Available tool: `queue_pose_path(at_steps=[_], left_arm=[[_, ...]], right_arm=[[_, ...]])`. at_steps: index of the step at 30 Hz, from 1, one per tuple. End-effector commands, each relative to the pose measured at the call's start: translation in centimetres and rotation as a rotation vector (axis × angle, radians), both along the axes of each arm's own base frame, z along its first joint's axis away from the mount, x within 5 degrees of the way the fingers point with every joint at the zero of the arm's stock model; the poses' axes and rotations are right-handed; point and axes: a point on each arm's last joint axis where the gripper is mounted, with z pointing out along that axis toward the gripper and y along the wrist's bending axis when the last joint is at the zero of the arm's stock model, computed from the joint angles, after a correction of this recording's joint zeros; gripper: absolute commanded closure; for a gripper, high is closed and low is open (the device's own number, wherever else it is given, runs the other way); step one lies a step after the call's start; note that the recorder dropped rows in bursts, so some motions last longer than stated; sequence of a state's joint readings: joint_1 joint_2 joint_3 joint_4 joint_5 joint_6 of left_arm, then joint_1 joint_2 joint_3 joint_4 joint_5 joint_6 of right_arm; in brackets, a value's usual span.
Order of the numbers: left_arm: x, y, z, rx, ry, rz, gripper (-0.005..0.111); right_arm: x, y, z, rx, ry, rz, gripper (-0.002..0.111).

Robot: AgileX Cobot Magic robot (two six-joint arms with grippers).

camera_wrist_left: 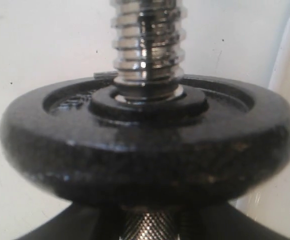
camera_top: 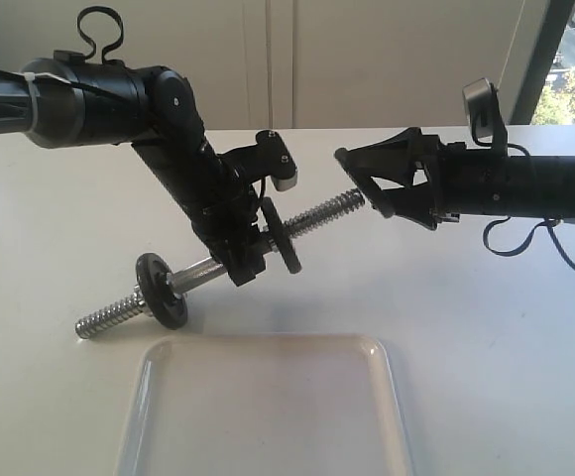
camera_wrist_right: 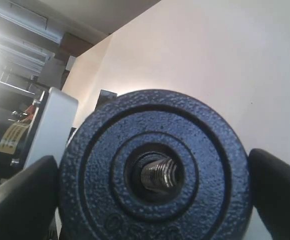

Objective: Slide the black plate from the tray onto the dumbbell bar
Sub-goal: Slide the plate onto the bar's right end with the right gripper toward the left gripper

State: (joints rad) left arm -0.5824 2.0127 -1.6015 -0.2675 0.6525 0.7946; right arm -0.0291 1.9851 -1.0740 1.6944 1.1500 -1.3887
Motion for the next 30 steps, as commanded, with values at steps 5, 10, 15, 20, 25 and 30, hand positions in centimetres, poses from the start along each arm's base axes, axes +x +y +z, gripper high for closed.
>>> queue_pose_path(at_steps=[5, 10, 15, 20, 25, 30], left_arm=[[-0.2, -0.4, 4.0, -0.147, -0.068, 0.055, 0.107], [-0.2, -0.4, 4.0, -0.147, -0.068, 0.055, 0.107], [-0.2, -0.4, 4.0, -0.147, -0.068, 0.055, 0.107], [-0.2, -0.4, 4.0, -0.148, -0.069, 0.056, 0.107], [-0.2, -0.4, 4.0, -0.148, -0.069, 0.056, 0.107], [-0.2, -0.4, 4.0, -0.149, -0.071, 0.057, 0.107]], right_arm=[[0.5, -0.6, 1.0, 0.064, 0.060, -0.076, 0.108], [0.6, -0.5, 0.2, 0.090, 0.154, -0.100, 0.108], [0.5, 0.3, -0.4, 0.112, 0.215, -0.086, 0.108], [0.5, 0.4, -0.2, 0.135, 0.235, -0.074, 0.108], [0.3, 1.3, -0.3, 0.137, 0.251, -0.056, 0.108], [0.1, 2.5, -0.3, 0.125, 0.254, -0.033, 0.108]])
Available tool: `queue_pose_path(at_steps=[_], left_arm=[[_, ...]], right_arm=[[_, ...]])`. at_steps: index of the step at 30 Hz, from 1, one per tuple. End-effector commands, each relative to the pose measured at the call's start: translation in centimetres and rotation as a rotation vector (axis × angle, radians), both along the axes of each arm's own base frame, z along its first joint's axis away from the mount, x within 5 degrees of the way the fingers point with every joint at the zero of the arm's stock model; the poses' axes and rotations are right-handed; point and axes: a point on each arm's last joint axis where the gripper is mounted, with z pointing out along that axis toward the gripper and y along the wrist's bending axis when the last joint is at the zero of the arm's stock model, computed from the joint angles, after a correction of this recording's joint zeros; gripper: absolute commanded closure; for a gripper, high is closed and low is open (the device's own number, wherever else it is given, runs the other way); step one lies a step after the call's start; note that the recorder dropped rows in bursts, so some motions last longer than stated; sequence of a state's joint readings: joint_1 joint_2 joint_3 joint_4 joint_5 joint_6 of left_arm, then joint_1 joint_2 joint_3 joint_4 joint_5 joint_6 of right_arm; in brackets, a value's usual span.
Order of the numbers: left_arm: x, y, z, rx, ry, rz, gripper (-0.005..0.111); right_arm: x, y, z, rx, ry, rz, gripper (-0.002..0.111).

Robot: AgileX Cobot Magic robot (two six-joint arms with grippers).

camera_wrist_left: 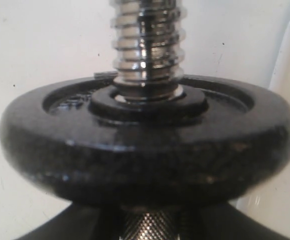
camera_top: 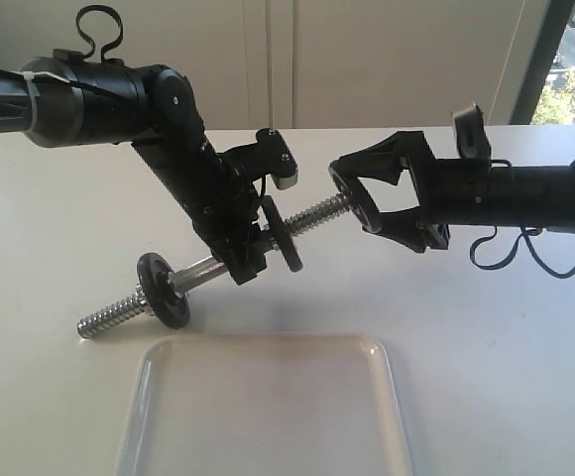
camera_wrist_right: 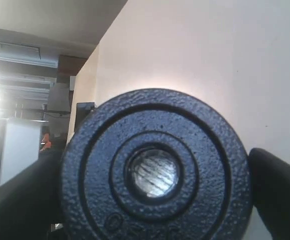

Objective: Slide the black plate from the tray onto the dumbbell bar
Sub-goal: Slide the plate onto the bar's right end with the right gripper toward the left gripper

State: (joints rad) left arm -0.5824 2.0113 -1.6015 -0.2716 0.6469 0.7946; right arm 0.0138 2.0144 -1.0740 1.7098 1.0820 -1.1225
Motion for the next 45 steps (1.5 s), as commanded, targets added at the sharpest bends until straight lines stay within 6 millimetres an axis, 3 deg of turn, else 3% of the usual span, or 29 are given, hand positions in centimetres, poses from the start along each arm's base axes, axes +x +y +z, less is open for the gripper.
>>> queue_pose_path(at_steps=[1, 18, 27, 30, 37, 40, 45], left_arm=[[-0.2, -0.4, 4.0, -0.143, -0.069, 0.054, 0.107], [0.1, -0.6, 4.2, -0.188, -0.090, 0.080, 0.107], [0.1, -0.6, 4.2, -0.189, -0.090, 0.079, 0.107], [0.1, -0.6, 4.2, -0.189, -0.090, 0.079, 0.107], [0.1, -0.6, 4.2, -0.188, -0.086, 0.078, 0.107], [-0.1, -0.6, 4.2, -0.180, -0.074, 0.068, 0.107], [-0.2, -0.5, 4.0, -0.160, -0.067, 0.045, 0.107]], right_arm=[[-0.2, 1.4, 1.1, 0.066, -0.024, 0.044, 0.108], [-1.4, 6.3, 0.4, -0.015, -0.012, 0.116, 0.108], [-1.7, 7.4, 0.1, -0.055, -0.009, 0.118, 0.107], [-1.7, 7.5, 0.1, -0.052, -0.009, 0.123, 0.094], [-1.8, 7.5, 0.1, -0.050, -0.007, 0.125, 0.017], [-1.6, 7.1, 0.1, -0.046, -0.007, 0.114, 0.007], [-1.1, 5.4, 0.6, -0.008, -0.017, 0.095, 0.007]])
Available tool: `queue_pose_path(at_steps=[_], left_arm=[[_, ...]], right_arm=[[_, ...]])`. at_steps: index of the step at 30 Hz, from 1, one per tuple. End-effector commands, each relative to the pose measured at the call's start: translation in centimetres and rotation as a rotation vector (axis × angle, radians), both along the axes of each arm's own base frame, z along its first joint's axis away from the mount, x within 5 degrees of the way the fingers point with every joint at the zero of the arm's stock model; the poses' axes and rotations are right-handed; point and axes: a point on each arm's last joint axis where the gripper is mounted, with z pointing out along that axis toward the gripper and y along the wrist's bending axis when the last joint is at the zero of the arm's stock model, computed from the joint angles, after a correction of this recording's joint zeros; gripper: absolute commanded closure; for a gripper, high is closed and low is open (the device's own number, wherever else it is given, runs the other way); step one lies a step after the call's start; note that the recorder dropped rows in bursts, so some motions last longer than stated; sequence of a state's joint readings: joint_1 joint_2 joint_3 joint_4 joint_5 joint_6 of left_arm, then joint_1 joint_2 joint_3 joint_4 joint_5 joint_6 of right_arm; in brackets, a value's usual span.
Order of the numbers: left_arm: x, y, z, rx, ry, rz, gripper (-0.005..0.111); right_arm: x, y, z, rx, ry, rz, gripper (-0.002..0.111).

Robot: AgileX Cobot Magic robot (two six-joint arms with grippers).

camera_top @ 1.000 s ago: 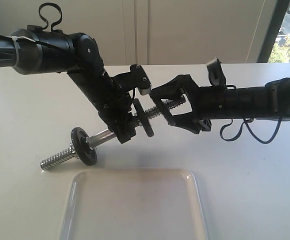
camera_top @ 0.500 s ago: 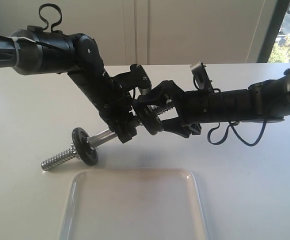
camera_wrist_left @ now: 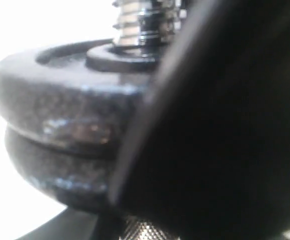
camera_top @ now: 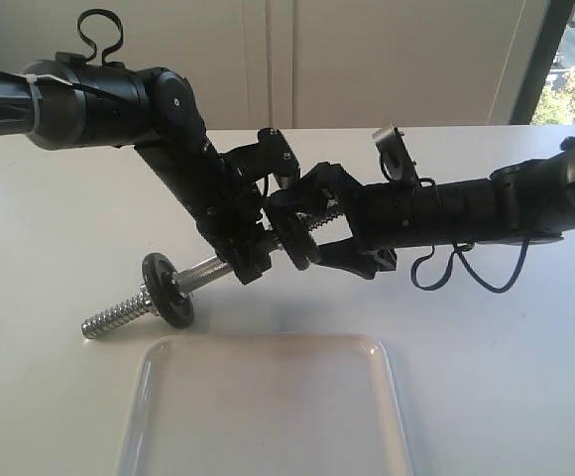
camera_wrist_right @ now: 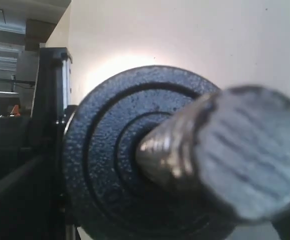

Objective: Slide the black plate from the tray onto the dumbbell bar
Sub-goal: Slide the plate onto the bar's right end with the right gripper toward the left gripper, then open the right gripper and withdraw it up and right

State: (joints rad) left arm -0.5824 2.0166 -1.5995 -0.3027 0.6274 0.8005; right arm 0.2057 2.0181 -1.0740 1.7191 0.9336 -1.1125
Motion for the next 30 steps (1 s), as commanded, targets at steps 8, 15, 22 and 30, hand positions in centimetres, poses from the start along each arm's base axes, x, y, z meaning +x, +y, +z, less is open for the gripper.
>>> queue_pose_path(at_steps=[8, 15, 22, 30], left_arm=[[-0.3, -0.2, 4.2, -0.130, -0.071, 0.033, 0.107], [-0.3, -0.1, 4.1, -0.108, -0.084, 0.024, 0.107], [-0.3, 0.0, 4.0, -0.090, -0.084, 0.015, 0.107], [-0.5, 0.1, 3.9, -0.074, -0.071, 0.001, 0.107]], right_arm=[[0.9, -4.1, 1.7, 0.095, -0.019, -0.022, 0.007], [0.9, -5.5, 1.6, 0.072, -0.024, -0.008, 0.007], [1.2, -9.8, 0.5, -0.051, -0.006, -0.071, 0.007], [1.5, -10.8, 0.7, -0.026, 0.000, -0.116, 0.033]])
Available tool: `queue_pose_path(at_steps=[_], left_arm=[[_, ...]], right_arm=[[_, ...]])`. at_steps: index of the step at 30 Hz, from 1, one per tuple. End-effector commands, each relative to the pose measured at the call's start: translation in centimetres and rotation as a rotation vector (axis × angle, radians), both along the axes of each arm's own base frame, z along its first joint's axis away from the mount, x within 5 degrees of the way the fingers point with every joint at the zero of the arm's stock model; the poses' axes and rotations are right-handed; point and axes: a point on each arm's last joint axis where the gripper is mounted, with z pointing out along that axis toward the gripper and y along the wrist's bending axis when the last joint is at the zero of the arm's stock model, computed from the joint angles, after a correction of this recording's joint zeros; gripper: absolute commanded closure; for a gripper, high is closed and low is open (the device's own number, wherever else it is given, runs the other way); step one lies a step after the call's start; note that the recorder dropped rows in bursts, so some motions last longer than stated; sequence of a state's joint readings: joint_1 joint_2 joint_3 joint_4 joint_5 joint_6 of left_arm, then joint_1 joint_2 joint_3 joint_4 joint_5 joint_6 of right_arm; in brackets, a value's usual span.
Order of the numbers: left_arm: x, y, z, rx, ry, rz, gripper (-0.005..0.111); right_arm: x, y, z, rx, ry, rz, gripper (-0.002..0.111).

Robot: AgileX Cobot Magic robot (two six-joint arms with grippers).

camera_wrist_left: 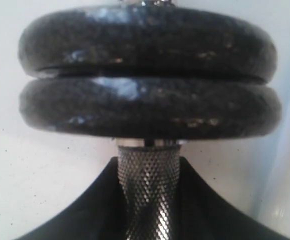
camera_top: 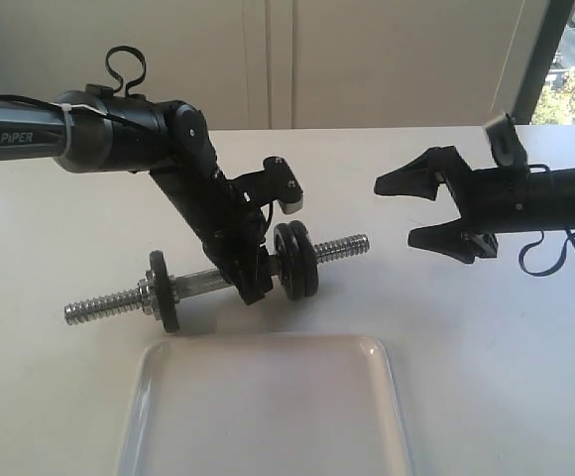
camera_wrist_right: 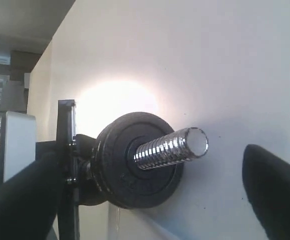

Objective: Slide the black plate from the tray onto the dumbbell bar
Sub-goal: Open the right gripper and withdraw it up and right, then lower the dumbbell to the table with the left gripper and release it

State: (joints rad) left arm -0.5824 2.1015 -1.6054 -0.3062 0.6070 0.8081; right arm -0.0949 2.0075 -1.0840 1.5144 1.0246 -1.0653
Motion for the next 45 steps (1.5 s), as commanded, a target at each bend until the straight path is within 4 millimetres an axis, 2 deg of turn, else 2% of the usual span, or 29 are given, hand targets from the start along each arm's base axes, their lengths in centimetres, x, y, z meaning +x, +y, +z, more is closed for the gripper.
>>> queue_pose_path(at_steps=[1, 2, 3, 4, 5, 6, 11, 14, 19, 24, 27, 31, 36, 41, 45], left_arm=[[-1.3, 0.6, 7.4, -0.105, -0.112, -0.003, 0.107], [-1.4, 0.6, 7.4, -0.098, -0.103, -0.008, 0.107], [-1.5, 0.7, 7.3, -0.091, -0.089, -0.014, 0.107], [-1.6, 0.7, 7.2, -0.083, -0.082, -0.020, 0.107], [-1.7, 0.9, 7.1, -0.059, -0.078, -0.032, 0.107], [-1.7, 1.0, 7.1, -0.052, -0.074, -0.037, 0.107], [-1.5, 0.8, 5.3, -0.020, -0.033, -0.041, 0.107], [-1.3, 0.7, 4.1, -0.004, -0.008, -0.042, 0.107], [-1.1, 0.6, 3.2, 0.005, 0.012, -0.040, 0.107], [-1.0, 0.5, 2.1, 0.019, 0.040, -0.041, 0.107], [-1.0, 0.4, 1.5, 0.032, 0.062, -0.045, 0.107], [-1.0, 0.4, 1.1, 0.036, 0.073, -0.046, 0.107], [-1.0, 0.4, 1.1, 0.037, 0.070, -0.051, 0.107], [-0.8, 0.3, 0.1, 0.049, 0.070, -0.078, 0.107], [-0.7, 0.3, -0.6, 0.060, 0.085, -0.084, 0.107]], right_arm=[[0.0, -0.1, 0.8, 0.047, -0.017, -0.007, 0.043], [0.0, 0.0, 1.0, 0.064, -0.026, 0.000, 0.056], [0.0, 0.1, 1.3, 0.092, -0.050, 0.019, 0.075], [-0.1, 0.2, 1.5, 0.109, -0.070, 0.034, 0.083], [-0.2, 0.4, 2.1, 0.155, -0.106, 0.053, 0.101], [-0.3, 0.5, 2.5, 0.172, -0.121, 0.061, 0.109], [-1.1, 0.6, 6.3, 0.181, -0.238, 0.066, 0.108], [-2.6, 0.8, 10.2, 0.164, -0.343, 0.080, 0.108], [-7.5, 1.3, 18.0, 0.102, -0.571, 0.130, 0.108], [-12.4, 1.8, 22.6, 0.013, -0.716, 0.181, 0.108], [-15.3, 2.1, 24.5, -0.052, -0.790, 0.208, 0.108], [-18.9, 2.4, 25.4, -0.097, -0.840, 0.220, 0.108], [-21.9, 2.4, 24.5, -0.170, -0.817, 0.180, 0.108], [-23.1, 2.4, 23.0, -0.180, -0.777, 0.174, 0.108], [-23.2, 2.4, 22.8, -0.183, -0.769, 0.163, 0.108]])
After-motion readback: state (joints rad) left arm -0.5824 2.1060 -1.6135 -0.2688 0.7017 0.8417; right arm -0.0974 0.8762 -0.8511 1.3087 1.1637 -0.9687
